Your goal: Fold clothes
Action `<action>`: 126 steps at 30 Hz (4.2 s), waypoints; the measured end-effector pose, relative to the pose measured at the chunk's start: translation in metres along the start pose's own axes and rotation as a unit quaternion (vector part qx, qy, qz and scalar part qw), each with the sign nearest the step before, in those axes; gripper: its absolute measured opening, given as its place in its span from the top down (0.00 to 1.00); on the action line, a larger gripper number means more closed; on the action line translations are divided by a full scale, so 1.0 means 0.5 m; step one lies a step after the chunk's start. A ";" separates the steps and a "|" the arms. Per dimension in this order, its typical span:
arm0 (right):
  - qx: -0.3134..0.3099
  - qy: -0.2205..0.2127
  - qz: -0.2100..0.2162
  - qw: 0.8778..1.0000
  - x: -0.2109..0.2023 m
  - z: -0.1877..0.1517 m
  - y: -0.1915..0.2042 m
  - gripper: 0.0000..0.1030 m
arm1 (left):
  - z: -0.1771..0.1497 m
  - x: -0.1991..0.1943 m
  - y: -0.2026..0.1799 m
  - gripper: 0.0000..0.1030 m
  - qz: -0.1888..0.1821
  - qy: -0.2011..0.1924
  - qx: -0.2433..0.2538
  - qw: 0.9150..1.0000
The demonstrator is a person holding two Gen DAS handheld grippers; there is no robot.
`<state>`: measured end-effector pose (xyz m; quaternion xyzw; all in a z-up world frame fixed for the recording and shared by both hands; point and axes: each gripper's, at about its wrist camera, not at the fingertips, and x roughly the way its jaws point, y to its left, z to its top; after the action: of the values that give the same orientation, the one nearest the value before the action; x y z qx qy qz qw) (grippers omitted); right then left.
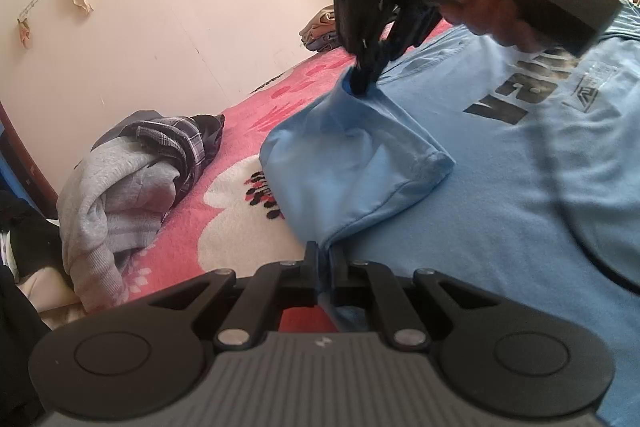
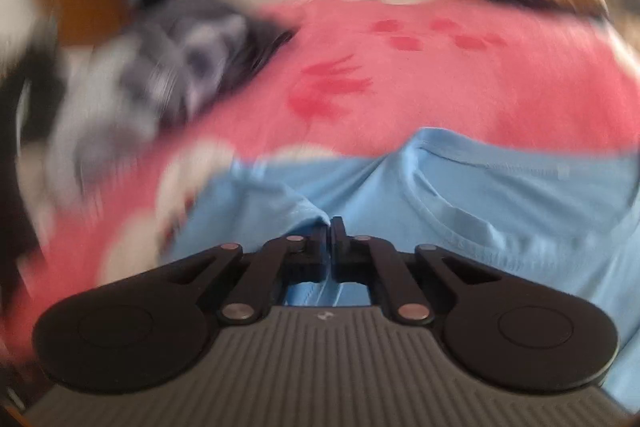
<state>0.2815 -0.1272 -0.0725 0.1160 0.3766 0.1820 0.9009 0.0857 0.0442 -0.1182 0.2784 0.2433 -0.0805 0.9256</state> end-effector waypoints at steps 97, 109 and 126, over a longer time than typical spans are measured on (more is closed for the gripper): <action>0.075 0.087 0.064 0.991 0.171 0.119 0.035 0.99 | -0.001 0.004 0.047 0.91 -0.073 0.030 -0.178 0.981; 0.083 0.044 0.052 0.994 0.045 0.125 -0.045 0.87 | -0.007 0.009 0.060 0.91 -0.088 0.030 -0.201 0.975; 0.017 0.054 -0.027 0.998 -0.025 0.030 -0.044 0.99 | -0.034 0.025 0.137 0.88 -0.158 0.055 -0.335 0.927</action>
<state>0.2898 -0.1535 -0.0618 0.1112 0.4307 0.1570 0.8817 0.1093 0.1106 -0.1042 -0.0860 0.3475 -0.1238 0.9255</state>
